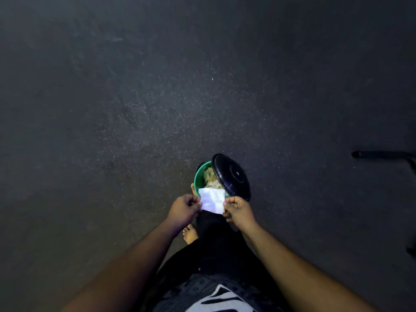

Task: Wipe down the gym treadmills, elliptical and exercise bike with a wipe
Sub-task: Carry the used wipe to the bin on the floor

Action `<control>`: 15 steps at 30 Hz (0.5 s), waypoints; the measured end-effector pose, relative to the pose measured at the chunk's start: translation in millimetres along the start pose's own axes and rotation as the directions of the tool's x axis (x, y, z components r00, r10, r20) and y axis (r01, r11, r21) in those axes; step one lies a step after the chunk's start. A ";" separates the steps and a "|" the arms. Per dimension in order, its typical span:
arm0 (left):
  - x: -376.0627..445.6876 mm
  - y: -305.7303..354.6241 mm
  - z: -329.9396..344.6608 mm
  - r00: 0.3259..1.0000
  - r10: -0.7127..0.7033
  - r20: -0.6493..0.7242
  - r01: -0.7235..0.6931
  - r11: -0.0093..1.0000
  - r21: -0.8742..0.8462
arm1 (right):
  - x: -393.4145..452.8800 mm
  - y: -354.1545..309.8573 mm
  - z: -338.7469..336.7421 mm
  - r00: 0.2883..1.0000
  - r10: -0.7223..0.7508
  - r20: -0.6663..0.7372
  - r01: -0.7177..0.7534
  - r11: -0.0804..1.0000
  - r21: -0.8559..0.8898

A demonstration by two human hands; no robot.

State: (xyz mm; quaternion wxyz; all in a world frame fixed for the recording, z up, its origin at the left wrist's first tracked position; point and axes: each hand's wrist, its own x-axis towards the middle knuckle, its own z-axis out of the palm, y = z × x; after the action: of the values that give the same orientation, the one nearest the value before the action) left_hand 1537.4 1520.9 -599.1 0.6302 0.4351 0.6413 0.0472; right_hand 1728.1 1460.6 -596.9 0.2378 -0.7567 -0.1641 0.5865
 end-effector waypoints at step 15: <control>38.4 -7.8 12.8 0.997 -0.062 0.044 0.060 0.997 0.046 | 28.9 9.6 5.5 0.996 0.090 -0.025 -0.088 0.994 0.067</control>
State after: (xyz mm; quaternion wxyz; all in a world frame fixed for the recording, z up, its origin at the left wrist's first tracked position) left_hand 1550.9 1533.5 -635.9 0.6358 0.4305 0.6406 0.0038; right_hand 1730.0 1468.8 -626.7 0.2387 -0.7631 -0.1074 0.5909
